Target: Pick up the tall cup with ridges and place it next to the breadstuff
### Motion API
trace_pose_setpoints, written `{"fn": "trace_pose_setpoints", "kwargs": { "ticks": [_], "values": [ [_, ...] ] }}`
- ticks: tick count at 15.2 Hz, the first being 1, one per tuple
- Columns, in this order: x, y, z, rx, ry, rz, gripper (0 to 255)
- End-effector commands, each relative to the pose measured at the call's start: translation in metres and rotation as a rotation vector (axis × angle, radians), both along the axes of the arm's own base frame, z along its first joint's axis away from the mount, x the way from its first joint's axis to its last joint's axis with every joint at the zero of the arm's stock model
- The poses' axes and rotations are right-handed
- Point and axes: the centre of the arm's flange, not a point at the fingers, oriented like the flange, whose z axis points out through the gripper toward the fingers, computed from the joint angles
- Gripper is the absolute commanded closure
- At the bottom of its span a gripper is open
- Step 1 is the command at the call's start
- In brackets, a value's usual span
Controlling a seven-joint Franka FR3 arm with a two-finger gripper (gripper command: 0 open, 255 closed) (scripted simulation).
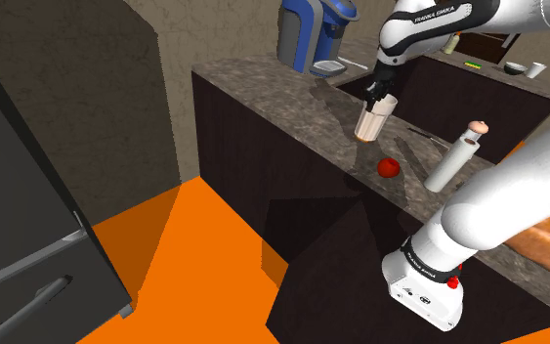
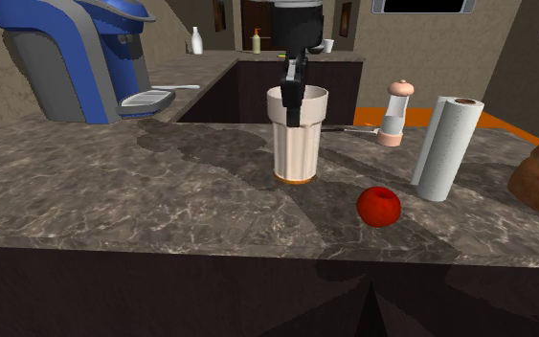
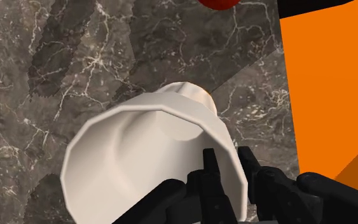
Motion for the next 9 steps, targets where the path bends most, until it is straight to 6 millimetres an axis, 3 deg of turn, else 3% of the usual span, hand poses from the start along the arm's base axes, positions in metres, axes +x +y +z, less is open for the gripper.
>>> {"fn": "trace_pose_setpoints", "kwargs": {
  "ticks": [1,9],
  "values": [
    [0.000,0.001,0.011,0.000,0.000,0.000,255],
    [0.000,0.001,0.053,0.000,0.000,0.000,255]
  ]
}}
